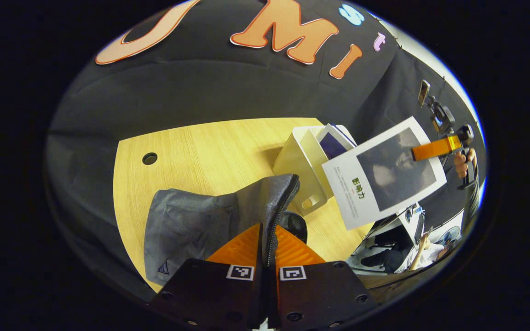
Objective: Open the schoolbag, grab two books from the bookshelf and put them into the schoolbag.
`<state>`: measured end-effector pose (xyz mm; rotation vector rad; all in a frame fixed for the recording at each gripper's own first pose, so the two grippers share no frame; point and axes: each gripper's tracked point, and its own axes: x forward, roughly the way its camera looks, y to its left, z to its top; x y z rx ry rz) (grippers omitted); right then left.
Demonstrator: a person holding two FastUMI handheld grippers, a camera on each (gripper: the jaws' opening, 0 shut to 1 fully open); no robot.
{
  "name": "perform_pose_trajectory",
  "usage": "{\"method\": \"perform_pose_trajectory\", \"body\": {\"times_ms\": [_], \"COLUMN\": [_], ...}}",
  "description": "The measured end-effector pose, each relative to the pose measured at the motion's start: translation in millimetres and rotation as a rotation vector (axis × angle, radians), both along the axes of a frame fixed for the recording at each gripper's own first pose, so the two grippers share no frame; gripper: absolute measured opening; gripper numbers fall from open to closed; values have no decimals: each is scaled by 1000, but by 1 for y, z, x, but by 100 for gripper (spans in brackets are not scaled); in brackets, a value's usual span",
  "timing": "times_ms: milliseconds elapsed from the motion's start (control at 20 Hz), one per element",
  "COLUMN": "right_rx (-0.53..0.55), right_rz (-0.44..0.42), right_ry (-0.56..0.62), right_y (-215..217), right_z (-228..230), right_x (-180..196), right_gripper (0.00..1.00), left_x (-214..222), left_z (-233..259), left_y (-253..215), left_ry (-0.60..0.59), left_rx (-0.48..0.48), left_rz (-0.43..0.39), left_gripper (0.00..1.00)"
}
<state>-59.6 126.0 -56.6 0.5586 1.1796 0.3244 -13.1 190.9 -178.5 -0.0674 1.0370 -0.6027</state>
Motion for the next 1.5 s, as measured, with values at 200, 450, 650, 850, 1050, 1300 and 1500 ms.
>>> {"method": "perform_pose_trajectory", "body": {"times_ms": [200, 450, 650, 850, 1050, 1300, 1500], "right_rx": [53, 173, 228, 280, 386, 448, 474], "right_rz": [-49, -89, -133, -158, -217, -228, -214], "right_ry": [9, -6, 38, 80, 102, 64, 54], "right_y": [16, 60, 93, 128, 153, 180, 201], "right_z": [-20, -36, -69, -107, -124, -135, -148], "right_x": [-14, -29, -43, -55, -50, -33, -28], "right_gripper": [33, 33, 33, 33, 33, 33, 33], "left_x": [-5, -7, -8, -10, -13, -11, -12], "left_z": [5, 7, 6, 4, 5, 7, 11], "left_y": [8, 8, 6, 13, 16, 14, 12], "left_ry": [-27, -36, -26, -30, -36, -45, -59], "left_rx": [-21, -51, -92, -124, -136, -148, -156], "left_rz": [27, 63, 121, 161, 180, 201, 212], "left_gripper": [6, 6, 6, 6, 6, 6, 6]}}
